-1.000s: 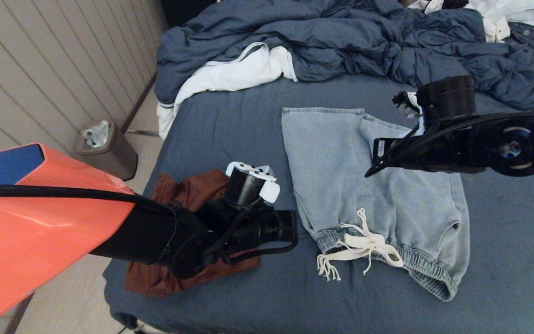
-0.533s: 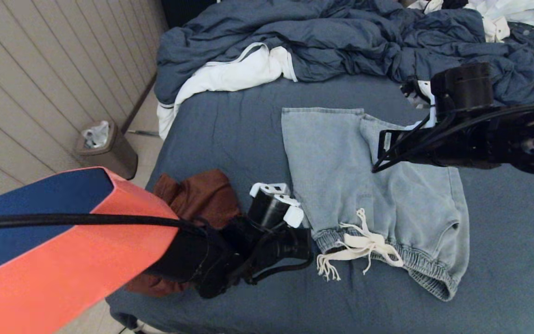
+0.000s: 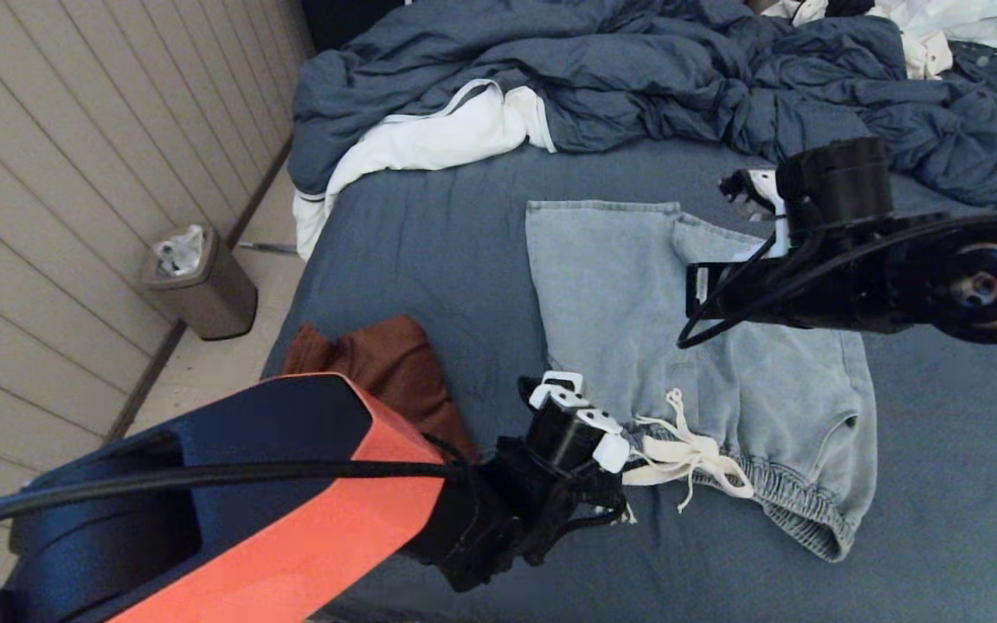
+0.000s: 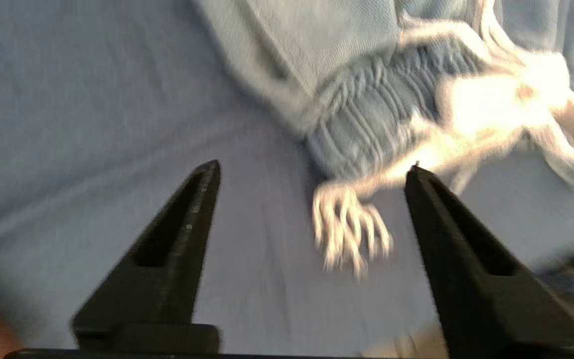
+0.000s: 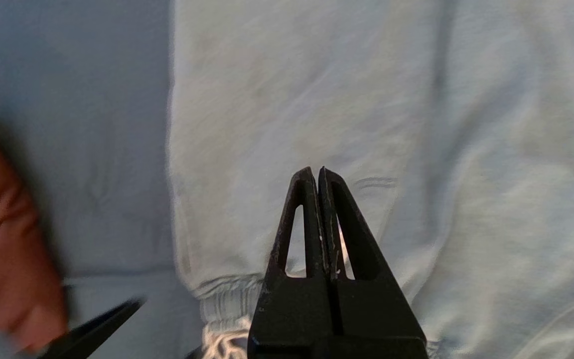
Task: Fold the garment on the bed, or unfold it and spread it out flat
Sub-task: Fold the blue shorts
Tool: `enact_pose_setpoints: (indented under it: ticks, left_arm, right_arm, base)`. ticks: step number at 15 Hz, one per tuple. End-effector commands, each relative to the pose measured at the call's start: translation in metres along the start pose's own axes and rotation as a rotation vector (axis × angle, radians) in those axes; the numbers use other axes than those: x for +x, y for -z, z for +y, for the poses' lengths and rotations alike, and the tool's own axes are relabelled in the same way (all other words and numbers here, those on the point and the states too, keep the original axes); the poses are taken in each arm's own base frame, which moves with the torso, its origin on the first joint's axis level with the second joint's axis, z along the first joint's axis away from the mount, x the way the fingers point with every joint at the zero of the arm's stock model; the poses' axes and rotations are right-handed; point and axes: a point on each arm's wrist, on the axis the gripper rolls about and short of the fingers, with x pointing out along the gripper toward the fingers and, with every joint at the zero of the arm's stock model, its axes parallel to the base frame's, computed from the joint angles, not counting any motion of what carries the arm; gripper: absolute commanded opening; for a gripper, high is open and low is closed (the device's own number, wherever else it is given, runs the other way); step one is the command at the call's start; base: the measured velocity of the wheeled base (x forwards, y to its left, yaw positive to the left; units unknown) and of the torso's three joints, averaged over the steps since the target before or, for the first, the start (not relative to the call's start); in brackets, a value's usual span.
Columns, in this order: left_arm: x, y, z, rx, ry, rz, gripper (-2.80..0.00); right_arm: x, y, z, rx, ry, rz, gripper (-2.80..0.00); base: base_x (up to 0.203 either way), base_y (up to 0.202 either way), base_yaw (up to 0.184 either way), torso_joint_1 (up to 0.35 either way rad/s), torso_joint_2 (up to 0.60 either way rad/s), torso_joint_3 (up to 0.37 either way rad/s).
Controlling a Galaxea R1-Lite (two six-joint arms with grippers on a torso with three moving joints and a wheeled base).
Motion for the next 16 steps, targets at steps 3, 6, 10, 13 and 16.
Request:
enact_pose_setpoints:
  ticks: [3, 6, 10, 13, 16]
  left_arm:
    - [0.032, 0.013, -0.016, 0.034, -0.047, -0.100, 0.00]
    - [0.048, 0.027, -0.014, 0.045, -0.103, -0.107, 0.00]
    - [0.053, 0.028, -0.013, 0.047, -0.111, -0.110, 0.00]
    - [0.059, 0.028, -0.015, 0.052, -0.107, -0.123, 0.00]
    - [0.059, 0.027, -0.016, 0.059, -0.110, -0.115, -2.80]
  right_arm:
    - [0.014, 0.019, 0.018, -0.037, -0.010, 0.065, -2.80]
    - [0.014, 0.022, 0.022, -0.048, -0.012, 0.072, -2.80]
    - [0.015, 0.023, 0.022, -0.048, -0.013, 0.071, -2.80]
    - [0.016, 0.023, 0.022, -0.050, -0.013, 0.072, -2.80]
    - [0.016, 0.022, 0.022, -0.047, -0.015, 0.060, -2.80]
  base:
    - [0.000, 0.000, 0.000, 0.000, 0.00, 0.000]
    - [0.000, 0.000, 0.000, 0.000, 0.00, 0.000]
    - [0.000, 0.000, 0.000, 0.000, 0.00, 0.000]
    - [0.000, 0.000, 0.000, 0.000, 0.00, 0.000]
    - [0.000, 0.000, 0.000, 0.000, 0.00, 0.000]
